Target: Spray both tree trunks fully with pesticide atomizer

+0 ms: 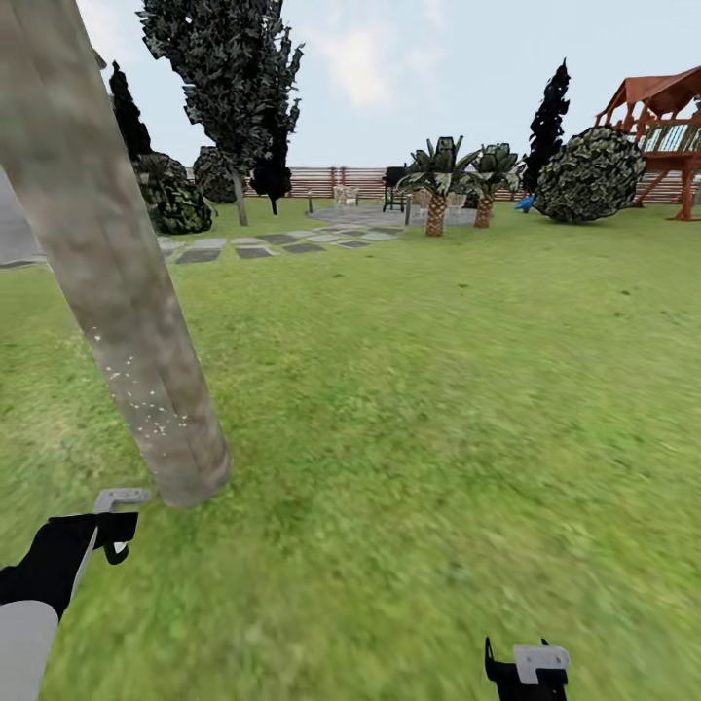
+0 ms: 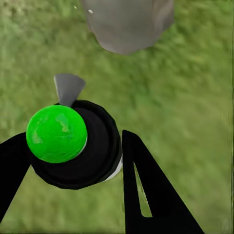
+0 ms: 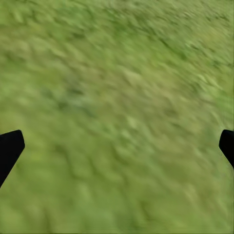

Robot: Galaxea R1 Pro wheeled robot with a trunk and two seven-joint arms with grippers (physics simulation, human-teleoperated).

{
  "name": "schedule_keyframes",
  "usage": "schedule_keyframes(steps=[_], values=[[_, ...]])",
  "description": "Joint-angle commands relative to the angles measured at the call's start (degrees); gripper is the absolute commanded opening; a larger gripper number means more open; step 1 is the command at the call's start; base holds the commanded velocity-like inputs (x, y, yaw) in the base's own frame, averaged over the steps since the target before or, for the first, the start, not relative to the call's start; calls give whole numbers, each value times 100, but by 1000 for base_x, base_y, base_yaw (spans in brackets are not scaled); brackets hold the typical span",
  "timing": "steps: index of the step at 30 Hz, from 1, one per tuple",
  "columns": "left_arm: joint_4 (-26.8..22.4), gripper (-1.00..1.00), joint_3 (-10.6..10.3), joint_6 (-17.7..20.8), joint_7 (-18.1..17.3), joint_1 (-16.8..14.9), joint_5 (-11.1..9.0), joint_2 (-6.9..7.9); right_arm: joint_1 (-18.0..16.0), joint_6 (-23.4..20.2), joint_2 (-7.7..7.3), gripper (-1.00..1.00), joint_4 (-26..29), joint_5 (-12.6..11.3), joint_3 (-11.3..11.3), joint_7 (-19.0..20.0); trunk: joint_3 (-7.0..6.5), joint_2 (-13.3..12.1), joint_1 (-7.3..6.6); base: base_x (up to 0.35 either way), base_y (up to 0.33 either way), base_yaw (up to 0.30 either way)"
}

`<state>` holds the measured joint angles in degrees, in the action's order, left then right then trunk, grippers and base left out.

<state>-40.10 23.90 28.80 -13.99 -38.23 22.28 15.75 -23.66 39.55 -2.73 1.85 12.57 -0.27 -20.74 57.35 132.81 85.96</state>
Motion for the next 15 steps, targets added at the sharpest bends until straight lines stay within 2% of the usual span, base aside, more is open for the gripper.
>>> schedule_keyframes(steps=[1,7,15], values=[[1,-100,1,-4,6,0,9,-14,-2,0,0,100,0,0,0,0,0,0,0,142,-269,68],[2,-100,2,-8,215,0,12,-18,2,0,1,100,0,0,0,0,0,0,0,155,-261,11],[2,-100,1,-17,238,0,13,-97,2,0,1,100,0,0,0,0,0,0,0,161,-255,0]])
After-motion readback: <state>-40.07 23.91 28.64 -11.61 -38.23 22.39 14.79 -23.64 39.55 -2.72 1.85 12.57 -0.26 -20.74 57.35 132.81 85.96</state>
